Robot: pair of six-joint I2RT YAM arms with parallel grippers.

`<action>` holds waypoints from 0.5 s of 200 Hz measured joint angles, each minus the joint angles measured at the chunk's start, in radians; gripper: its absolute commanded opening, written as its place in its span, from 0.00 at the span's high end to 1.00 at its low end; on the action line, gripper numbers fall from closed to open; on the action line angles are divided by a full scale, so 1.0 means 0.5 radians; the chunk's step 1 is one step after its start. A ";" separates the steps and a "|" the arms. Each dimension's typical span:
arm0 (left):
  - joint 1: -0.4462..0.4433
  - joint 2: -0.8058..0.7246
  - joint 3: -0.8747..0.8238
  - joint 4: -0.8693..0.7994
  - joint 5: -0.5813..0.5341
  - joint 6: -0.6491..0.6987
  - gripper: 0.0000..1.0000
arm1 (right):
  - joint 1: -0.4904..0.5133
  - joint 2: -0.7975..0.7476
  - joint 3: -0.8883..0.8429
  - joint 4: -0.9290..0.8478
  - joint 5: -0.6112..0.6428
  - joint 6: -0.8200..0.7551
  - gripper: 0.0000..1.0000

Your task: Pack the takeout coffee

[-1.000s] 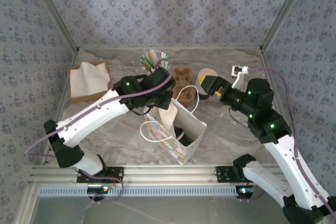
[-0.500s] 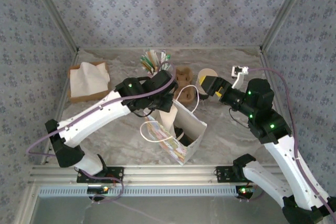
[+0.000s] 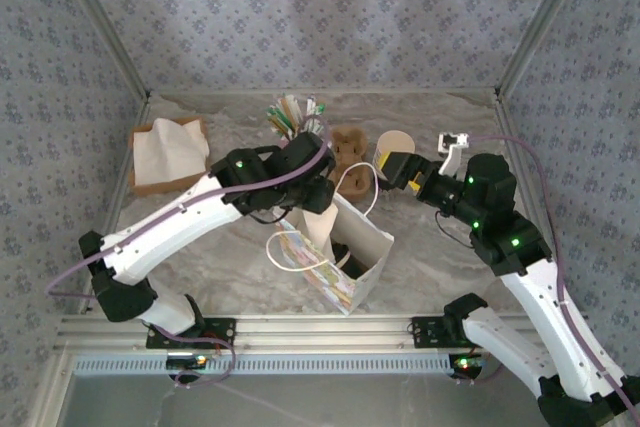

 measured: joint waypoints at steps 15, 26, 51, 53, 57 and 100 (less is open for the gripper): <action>0.001 -0.045 0.093 0.013 -0.018 0.028 0.30 | 0.000 -0.005 0.000 -0.021 -0.005 -0.009 0.00; 0.000 -0.111 0.121 0.021 -0.034 0.021 0.21 | -0.005 -0.010 0.000 -0.041 -0.015 -0.021 0.00; 0.000 -0.366 0.081 0.024 -0.066 0.015 0.02 | -0.018 -0.032 -0.009 -0.097 -0.025 -0.045 0.00; 0.000 -0.392 0.066 0.027 -0.072 -0.002 0.01 | -0.018 -0.035 -0.012 -0.098 -0.029 -0.046 0.00; 0.000 -0.456 0.037 0.026 -0.082 0.002 0.01 | -0.021 -0.040 -0.016 -0.105 -0.033 -0.047 0.00; 0.005 -1.077 -0.362 -0.056 -0.214 -0.146 0.00 | -0.042 -0.060 -0.084 -0.147 -0.068 -0.061 0.00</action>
